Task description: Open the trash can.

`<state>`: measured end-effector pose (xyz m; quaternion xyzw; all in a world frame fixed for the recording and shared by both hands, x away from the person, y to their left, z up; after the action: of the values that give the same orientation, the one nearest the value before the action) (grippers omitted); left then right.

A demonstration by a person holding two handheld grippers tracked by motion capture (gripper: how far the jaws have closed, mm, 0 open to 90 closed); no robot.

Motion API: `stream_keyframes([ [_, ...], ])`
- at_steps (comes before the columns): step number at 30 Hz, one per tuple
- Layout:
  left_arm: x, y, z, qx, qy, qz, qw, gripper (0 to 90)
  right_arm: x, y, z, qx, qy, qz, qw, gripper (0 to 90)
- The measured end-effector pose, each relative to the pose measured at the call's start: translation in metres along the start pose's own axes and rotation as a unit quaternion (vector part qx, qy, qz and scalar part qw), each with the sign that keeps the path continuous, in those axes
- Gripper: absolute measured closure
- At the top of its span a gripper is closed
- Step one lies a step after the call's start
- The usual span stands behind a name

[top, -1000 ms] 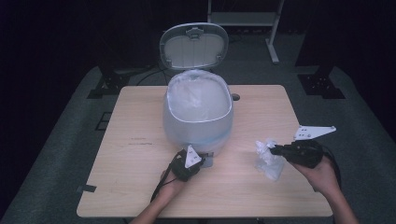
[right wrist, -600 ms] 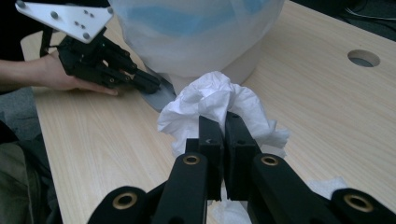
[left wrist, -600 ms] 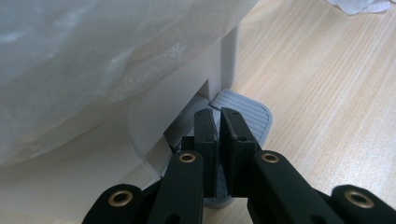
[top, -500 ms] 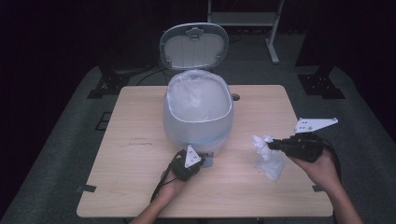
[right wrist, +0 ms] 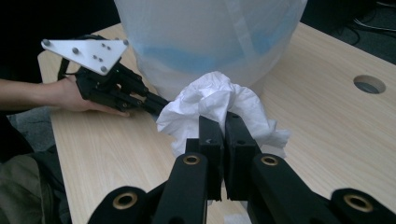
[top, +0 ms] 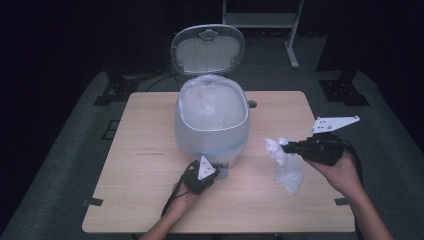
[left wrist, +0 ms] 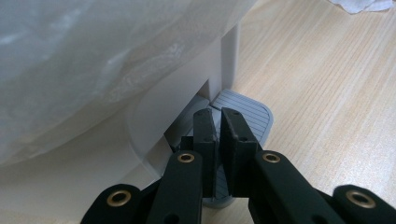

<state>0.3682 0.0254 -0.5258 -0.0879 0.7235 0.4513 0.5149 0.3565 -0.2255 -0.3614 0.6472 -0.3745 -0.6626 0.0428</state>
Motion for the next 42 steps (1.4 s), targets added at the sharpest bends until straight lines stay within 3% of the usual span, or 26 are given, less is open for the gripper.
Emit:
stream_keyframes([
  [10, 0.000, 0.000, 0.000, 0.003, 0.003, -0.001, 1.0000, 86.5, -0.026, 0.001, -0.001, -0.021, 0.003, -0.019, 0.9996, 87.2],
  [20, 0.000, 0.000, 0.000, 0.003, 0.003, 0.001, 1.0000, 86.4, -0.041, 0.001, -0.003, -0.030, 0.005, -0.018, 0.9994, 87.3],
  [42, 0.000, 0.000, 0.001, 0.008, 0.009, 0.001, 0.9999, 86.3, -0.091, 0.015, -0.008, -0.025, 0.029, -0.028, 0.9989, 87.2],
])
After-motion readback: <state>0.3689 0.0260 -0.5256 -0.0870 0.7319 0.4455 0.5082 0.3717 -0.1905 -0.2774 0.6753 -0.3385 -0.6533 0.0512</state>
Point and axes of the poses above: each handheld gripper's, and its own axes: y roughly backward along the jaws, x roughly out of its underside, z roughly to its left, the point moved 8 cm from there along -y, roughly forward along the jaws, and after that the axes turned 15 degrees about y, right-handed, at the moved point
